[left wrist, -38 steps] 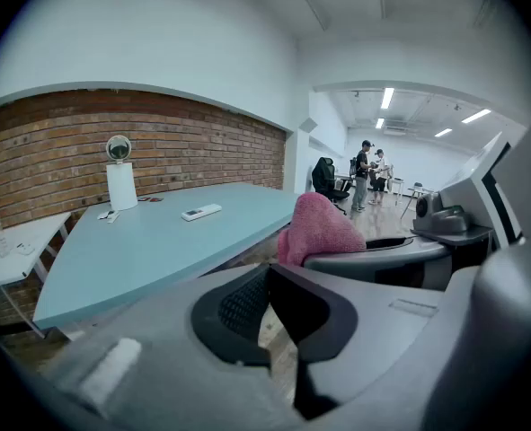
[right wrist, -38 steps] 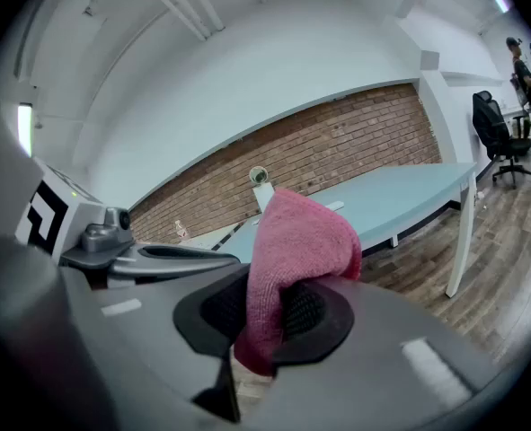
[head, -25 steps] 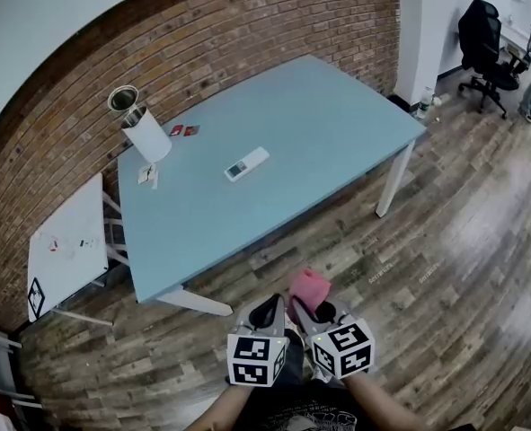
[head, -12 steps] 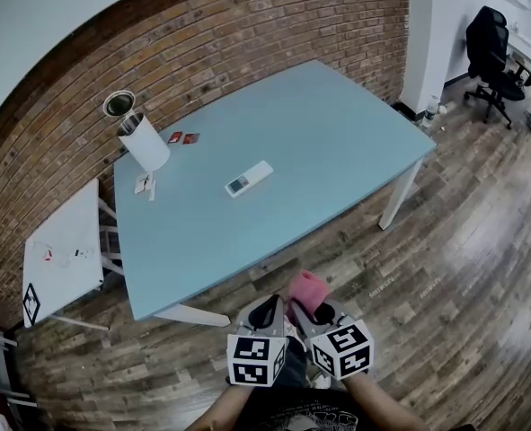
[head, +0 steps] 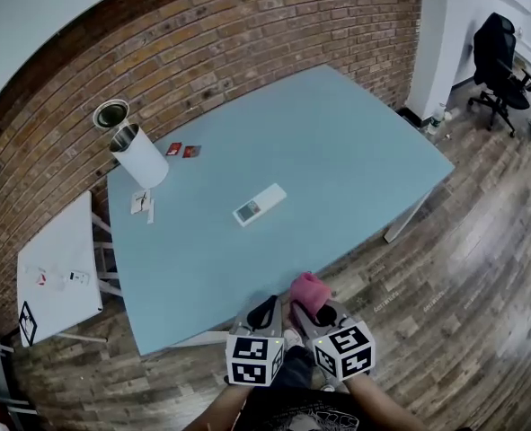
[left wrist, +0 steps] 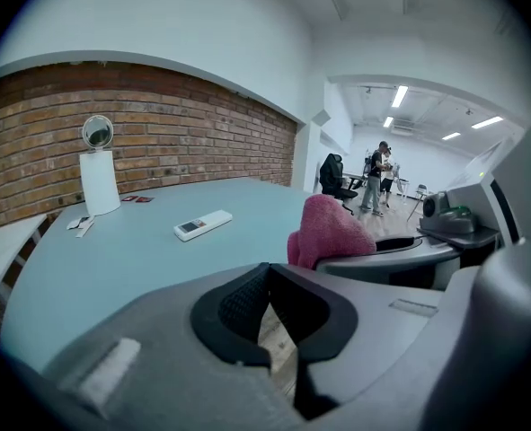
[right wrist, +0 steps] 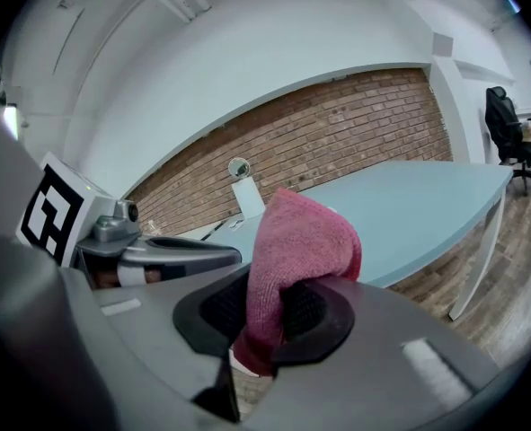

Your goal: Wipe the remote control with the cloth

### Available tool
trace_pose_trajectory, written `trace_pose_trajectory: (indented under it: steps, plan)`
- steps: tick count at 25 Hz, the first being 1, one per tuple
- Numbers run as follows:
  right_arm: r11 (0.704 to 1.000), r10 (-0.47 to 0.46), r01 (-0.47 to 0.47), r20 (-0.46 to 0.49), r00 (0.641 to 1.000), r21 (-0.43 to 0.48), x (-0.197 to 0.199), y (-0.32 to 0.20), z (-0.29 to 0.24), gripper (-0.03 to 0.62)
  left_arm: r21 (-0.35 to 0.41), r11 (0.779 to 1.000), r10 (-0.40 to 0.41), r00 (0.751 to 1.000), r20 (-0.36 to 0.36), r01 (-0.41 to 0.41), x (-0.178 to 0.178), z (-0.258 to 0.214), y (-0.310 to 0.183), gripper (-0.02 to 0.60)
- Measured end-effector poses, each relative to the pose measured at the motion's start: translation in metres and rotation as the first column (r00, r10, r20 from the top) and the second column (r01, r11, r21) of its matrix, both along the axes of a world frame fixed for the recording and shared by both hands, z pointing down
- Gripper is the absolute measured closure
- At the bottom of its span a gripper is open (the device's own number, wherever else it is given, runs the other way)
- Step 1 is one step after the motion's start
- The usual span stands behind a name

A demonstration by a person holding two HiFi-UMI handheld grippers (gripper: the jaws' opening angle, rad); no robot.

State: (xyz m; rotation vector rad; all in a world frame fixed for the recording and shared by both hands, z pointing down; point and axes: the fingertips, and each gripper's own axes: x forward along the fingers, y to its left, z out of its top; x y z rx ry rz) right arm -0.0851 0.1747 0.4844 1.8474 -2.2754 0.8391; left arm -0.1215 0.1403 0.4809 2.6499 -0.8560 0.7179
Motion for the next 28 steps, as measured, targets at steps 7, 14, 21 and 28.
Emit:
trace_pose_trajectory:
  steps: [7, 14, 21, 28]
  plan:
    - [0.999, -0.009, 0.009, -0.014, 1.000, -0.044, 0.007, -0.058, 0.005, 0.530, -0.026, 1.000, 0.012, 1.000, 0.022, -0.011, 0.005, 0.014, -0.062, 0.583]
    - [0.998, -0.035, 0.034, -0.039, 0.999, -0.049, 0.010, -0.114, -0.004, 0.530, 0.051, 0.995, 0.081, 0.997, 0.022, -0.082, 0.006, 0.007, -0.117, 0.572]
    - [0.995, -0.084, 0.080, -0.079, 0.993, -0.052, 0.010, -0.162, -0.007, 0.530, 0.049, 0.991, 0.121, 0.990, 0.072, -0.125, 0.001, 0.022, -0.175, 0.477]
    - [0.992, -0.112, 0.106, -0.090, 0.990, -0.066, 0.014, -0.195, -0.002, 0.530, 0.002, 0.964, 0.262, 0.949, 0.176, -0.267, 0.010, 0.044, -0.209, 0.378]
